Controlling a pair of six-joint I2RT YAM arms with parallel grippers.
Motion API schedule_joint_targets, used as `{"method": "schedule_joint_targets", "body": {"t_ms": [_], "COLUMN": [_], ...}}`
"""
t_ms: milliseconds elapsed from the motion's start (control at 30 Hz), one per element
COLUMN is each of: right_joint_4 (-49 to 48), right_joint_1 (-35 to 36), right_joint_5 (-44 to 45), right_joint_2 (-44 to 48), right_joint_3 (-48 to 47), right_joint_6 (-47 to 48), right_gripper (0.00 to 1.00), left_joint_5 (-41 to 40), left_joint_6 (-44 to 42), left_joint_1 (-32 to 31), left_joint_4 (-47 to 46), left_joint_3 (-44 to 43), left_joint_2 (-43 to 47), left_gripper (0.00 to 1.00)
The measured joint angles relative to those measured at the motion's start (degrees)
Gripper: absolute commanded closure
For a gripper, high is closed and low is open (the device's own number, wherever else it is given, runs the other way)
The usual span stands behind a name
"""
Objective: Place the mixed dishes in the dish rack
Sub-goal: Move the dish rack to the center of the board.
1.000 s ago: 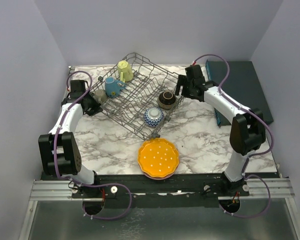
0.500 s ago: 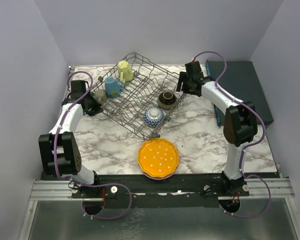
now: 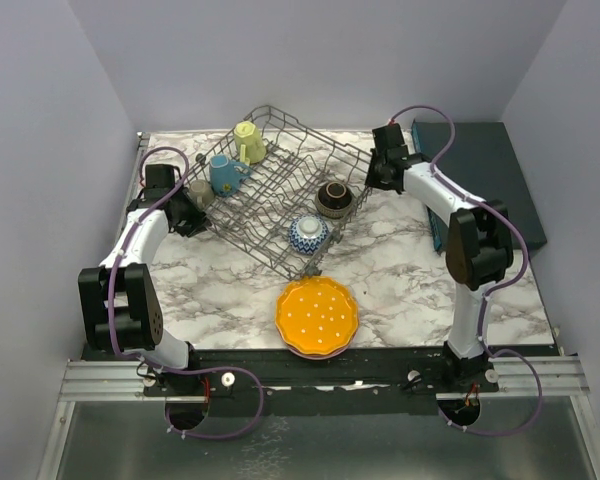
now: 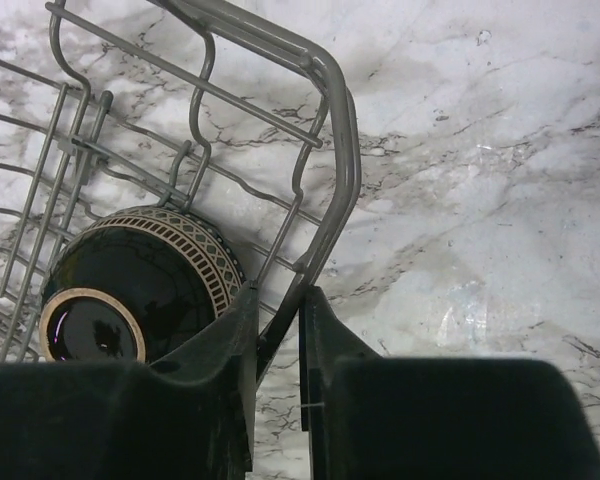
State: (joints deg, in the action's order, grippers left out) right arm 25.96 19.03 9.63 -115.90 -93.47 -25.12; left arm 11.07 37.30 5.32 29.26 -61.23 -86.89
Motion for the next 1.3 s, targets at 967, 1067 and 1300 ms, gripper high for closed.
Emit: {"method": "schedule_joint_targets", "body": {"t_ms": [967, 1067, 1300], "right_joint_4": [-10.2, -10.1, -10.0], "right_joint_1": [-0.7, -0.7, -0.8], "right_joint_5": [-3.2, -4.3, -6.6], "right_joint_2": [15.9, 18.1, 22.9], "right_joint_3": [23.6, 25.9, 31.1], "right_joint_6": [-7.5, -7.7, -8.9], "right_gripper": [1.00, 1.00, 1.00], "left_joint_5": [2.9, 3.1, 3.8], "left_joint_6": [0.3, 0.4, 0.4], "left_joint_1": [-2.6, -2.4, -2.5], "left_joint_4": [0.8, 1.1, 2.0], "left_joint_3": [-1.9, -3.0, -5.8], "left_joint_2": [-4.5, -5.9, -9.0], "left_gripper": [0.69, 0.67, 0.64]}}
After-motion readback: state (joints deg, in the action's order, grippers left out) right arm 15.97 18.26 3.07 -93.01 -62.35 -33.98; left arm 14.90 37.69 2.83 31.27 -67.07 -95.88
